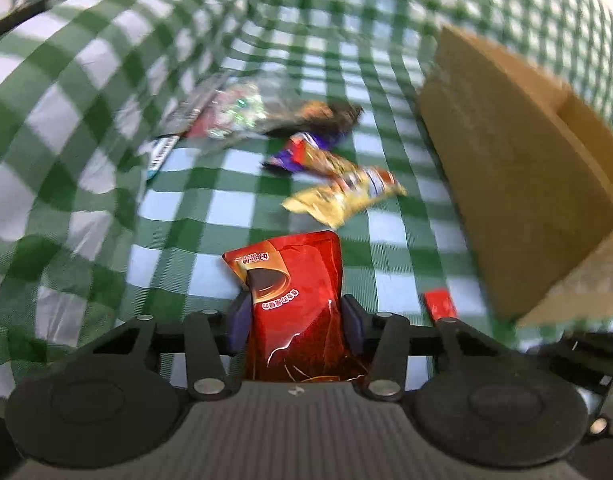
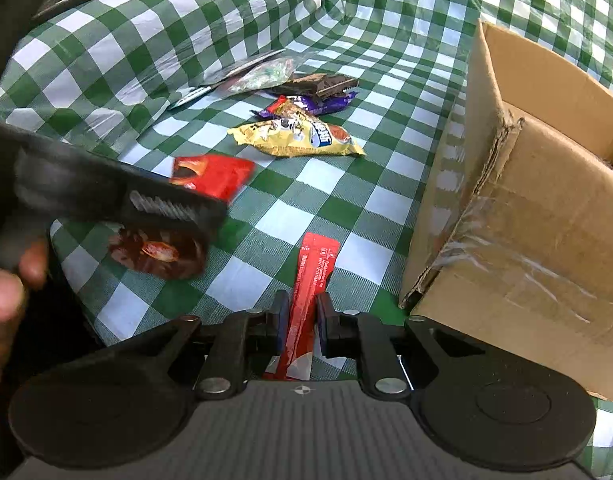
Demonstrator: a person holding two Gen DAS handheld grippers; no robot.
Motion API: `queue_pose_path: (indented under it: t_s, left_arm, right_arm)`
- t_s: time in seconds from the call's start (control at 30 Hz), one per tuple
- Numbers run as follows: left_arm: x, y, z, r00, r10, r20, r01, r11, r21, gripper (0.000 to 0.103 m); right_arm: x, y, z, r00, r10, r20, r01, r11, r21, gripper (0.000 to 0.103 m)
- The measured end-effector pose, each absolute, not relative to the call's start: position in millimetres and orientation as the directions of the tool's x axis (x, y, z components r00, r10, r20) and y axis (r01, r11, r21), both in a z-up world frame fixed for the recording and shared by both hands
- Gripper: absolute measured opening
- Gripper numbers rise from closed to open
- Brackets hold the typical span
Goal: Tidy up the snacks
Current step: 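Grasp the red snack pouch with the left tool, then carry both snacks over the box and open both tools to drop them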
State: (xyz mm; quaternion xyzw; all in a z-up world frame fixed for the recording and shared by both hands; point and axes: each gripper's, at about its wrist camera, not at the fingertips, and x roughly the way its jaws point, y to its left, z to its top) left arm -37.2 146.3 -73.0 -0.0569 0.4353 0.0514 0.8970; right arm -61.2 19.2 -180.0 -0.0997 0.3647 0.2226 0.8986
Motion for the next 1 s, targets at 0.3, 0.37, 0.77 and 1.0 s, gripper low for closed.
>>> queue_pose_path:
  t_s: [0.3, 0.37, 0.77, 1.0]
  left_arm:
    - [-36, 144, -70, 0.623, 0.013, -0.782, -0.127, 0.988, -0.084, 0.052]
    - [-37, 140, -70, 0.63, 0.016, -0.776, -0.123, 0.989, -0.079, 0.052]
    - [-51, 151, -42, 0.749, 0.076, -0.659, -0.174, 0.981, -0.085, 0.053]
    - [-56, 156, -32, 0.782, 0.065, -0.62, -0.173, 0.978, -0.115, 0.053]
  right_arm:
    - [-63, 18, -179, 0.638, 0.343, -0.689, -0.479, 0.878, -0.007, 0.016]
    - [-63, 18, -179, 0.639, 0.344, -0.688, -0.481, 0.877, -0.008, 0.016]
    - [-83, 12, -130, 0.714, 0.451, -0.536, -0.548, 0.836, -0.027, 0.016]
    - [-88, -17, -70, 0.765, 0.505, -0.4, -0.559, 0.829, -0.023, 0.016]
